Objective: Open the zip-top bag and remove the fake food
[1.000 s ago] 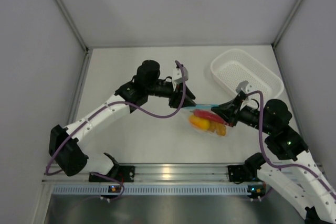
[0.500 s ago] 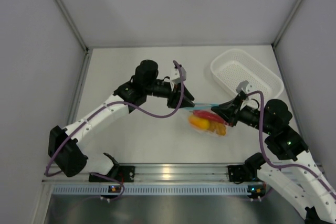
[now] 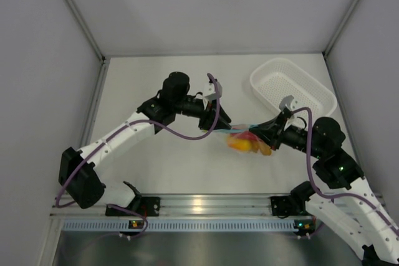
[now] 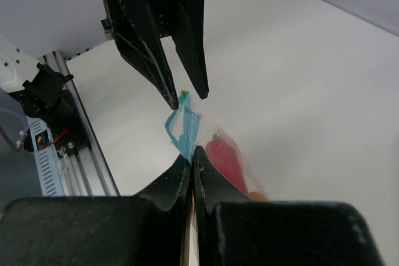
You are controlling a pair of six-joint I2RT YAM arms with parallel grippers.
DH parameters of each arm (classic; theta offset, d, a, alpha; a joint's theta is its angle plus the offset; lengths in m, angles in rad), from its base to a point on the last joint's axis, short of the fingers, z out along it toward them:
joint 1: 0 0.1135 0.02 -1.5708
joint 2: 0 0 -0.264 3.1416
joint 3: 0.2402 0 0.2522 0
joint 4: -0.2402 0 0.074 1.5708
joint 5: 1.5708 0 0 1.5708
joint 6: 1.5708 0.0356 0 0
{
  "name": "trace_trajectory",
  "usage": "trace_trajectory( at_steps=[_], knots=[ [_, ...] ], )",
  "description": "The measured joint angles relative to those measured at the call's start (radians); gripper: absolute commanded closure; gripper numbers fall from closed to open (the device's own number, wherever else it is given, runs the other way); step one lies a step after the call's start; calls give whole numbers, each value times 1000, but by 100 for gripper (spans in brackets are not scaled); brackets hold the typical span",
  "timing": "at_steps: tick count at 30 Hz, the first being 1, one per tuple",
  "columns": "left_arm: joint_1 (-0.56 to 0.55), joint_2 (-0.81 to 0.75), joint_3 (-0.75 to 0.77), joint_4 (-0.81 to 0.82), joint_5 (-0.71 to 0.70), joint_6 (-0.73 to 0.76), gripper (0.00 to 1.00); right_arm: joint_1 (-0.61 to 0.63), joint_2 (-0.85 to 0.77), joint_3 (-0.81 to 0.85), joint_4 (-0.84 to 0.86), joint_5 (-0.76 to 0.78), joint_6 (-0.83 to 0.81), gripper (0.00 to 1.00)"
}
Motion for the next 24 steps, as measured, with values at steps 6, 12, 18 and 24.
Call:
trace_trajectory(
  at_steps=[6,12,18,24],
  knots=[
    [0,0,-5,0,-13,2,68,0,-1,-9,27,-33,6,100],
    [0,13,-8,0,-26,5,83,0,-7,-9,38,-54,6,100],
    [0,19,-9,0,-40,6,100,0,-6,-9,39,-39,7,100],
    [-1,18,-9,0,-138,-10,100,0,12,-20,42,24,23,81]
  ],
)
